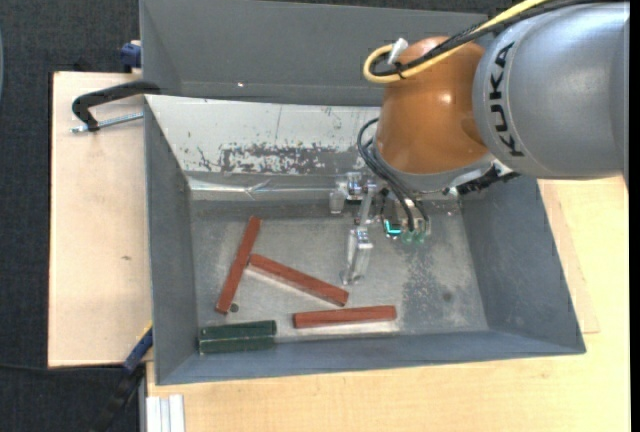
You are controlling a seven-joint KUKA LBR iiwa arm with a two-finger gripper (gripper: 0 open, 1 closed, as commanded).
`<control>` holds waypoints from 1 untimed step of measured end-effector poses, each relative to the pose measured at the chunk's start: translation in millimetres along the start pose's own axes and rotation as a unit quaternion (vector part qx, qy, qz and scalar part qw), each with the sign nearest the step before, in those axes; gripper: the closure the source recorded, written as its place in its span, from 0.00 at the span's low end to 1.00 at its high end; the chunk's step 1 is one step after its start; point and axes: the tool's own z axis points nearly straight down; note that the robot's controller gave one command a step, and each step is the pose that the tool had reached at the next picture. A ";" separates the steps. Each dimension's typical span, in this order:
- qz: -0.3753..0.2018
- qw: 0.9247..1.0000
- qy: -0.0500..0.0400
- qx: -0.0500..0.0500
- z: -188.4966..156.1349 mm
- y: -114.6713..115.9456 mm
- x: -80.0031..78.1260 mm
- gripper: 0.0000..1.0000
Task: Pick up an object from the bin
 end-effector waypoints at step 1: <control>0.000 1.000 -0.004 0.000 -4.1 -0.3 -2.0 0.00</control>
Offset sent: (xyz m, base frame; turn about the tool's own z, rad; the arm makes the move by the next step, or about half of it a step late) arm -0.0166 0.0631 -0.0224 0.1916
